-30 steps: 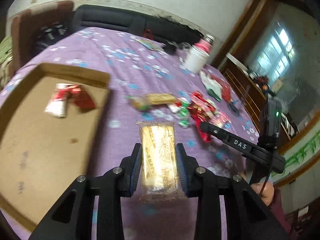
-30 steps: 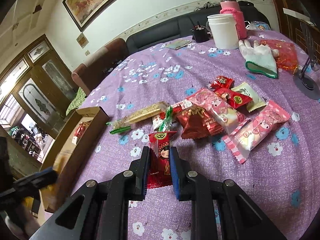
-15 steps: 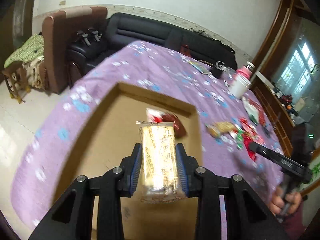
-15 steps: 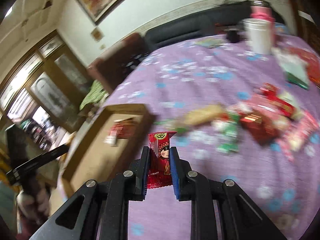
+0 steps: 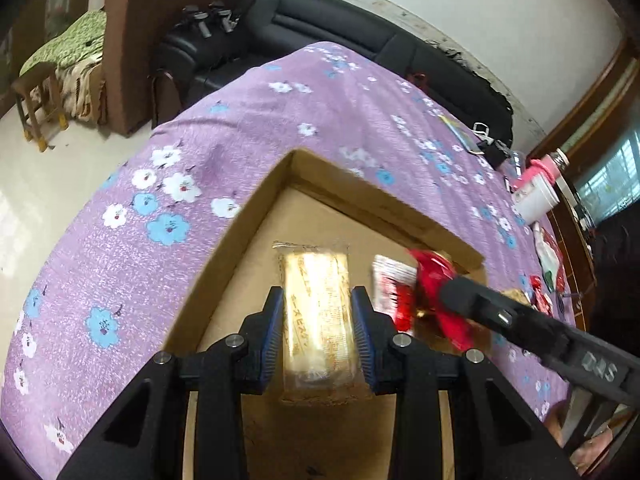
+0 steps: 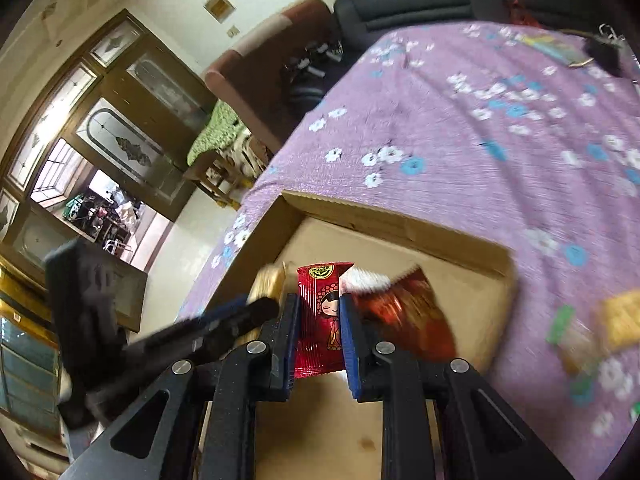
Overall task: Organize snacks
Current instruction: 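Lower both held snacks into the cardboard box and open both tools, then withdraw both tools from the box back toward the remaining snacks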
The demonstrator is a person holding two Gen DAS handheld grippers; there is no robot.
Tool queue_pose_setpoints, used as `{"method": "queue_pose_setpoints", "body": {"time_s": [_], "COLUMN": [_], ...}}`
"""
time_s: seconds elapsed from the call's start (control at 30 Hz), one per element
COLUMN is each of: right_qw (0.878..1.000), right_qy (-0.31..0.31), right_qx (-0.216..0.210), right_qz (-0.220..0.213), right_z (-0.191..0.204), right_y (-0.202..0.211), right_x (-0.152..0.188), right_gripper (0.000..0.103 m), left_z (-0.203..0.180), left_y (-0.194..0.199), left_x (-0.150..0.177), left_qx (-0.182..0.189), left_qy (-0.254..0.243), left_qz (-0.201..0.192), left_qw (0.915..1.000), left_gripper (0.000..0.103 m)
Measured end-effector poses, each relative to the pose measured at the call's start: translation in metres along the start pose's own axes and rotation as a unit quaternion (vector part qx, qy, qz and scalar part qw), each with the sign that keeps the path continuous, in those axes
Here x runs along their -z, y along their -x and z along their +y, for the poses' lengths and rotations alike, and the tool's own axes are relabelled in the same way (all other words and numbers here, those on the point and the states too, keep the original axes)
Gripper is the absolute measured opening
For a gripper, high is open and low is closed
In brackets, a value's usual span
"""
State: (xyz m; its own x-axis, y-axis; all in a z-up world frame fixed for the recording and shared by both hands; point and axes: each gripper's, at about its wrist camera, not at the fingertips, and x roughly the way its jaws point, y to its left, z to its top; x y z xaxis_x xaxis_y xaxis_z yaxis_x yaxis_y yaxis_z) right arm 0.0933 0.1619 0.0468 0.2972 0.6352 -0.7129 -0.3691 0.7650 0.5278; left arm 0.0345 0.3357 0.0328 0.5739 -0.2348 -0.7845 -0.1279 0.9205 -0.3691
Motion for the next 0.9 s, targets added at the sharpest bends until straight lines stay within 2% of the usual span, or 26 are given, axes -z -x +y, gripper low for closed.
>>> {"method": "queue_pose_setpoints", "body": {"time_s": [0.13,0.2,0.23,0.3,0.37,0.53,0.6,0.67,0.77,0.9], "right_qw": [1.0,1.0,1.0,0.999,0.999,0.996,0.993,0.991,0.985,0.976], "right_qy": [0.006,0.013,0.017,0.022,0.022,0.04,0.043,0.034,0.008,-0.053], "right_qx": [0.008,0.016,0.017,0.021,0.018,0.032,0.044,0.062,0.094,0.133], "right_qz": [0.018,0.01,0.006,-0.014,-0.032,-0.08,-0.098,-0.116,-0.141,-0.165], "right_z": [0.005,0.008,0.01,0.011,0.011,0.003,-0.009,-0.029,-0.066,-0.128], "right_y": [-0.027,-0.026,-0.023,-0.009,0.009,0.066,0.093,0.123,0.167,0.215], "right_x": [-0.008,-0.006,-0.004,0.001,0.007,0.034,0.049,0.062,0.079,0.099], "right_gripper": [0.024,0.025,0.027,0.034,0.045,0.052,0.055,0.06,0.06,0.06], "left_z": [0.011,0.014,0.014,0.013,0.009,-0.014,-0.029,-0.046,-0.068,-0.095], "left_y": [0.007,0.015,0.019,0.034,0.046,0.079,0.09,0.097,0.101,0.097], "left_x": [-0.001,0.002,0.002,0.009,0.016,0.041,0.053,0.067,0.086,0.109], "left_qx": [0.004,0.01,0.01,0.016,0.019,0.038,0.051,0.068,0.089,0.117], "left_qy": [0.016,0.019,0.021,0.022,0.021,0.019,0.009,0.003,-0.009,0.001], "left_qz": [-0.006,-0.008,-0.009,-0.021,-0.03,-0.05,-0.057,-0.053,-0.049,-0.037], "left_qw": [0.9998,0.9997,0.9997,0.9994,0.9991,0.9979,0.997,0.9963,0.9948,0.9925], "left_gripper": [0.034,0.045,0.046,0.047,0.049,0.062,0.071,0.075,0.077,0.077]}}
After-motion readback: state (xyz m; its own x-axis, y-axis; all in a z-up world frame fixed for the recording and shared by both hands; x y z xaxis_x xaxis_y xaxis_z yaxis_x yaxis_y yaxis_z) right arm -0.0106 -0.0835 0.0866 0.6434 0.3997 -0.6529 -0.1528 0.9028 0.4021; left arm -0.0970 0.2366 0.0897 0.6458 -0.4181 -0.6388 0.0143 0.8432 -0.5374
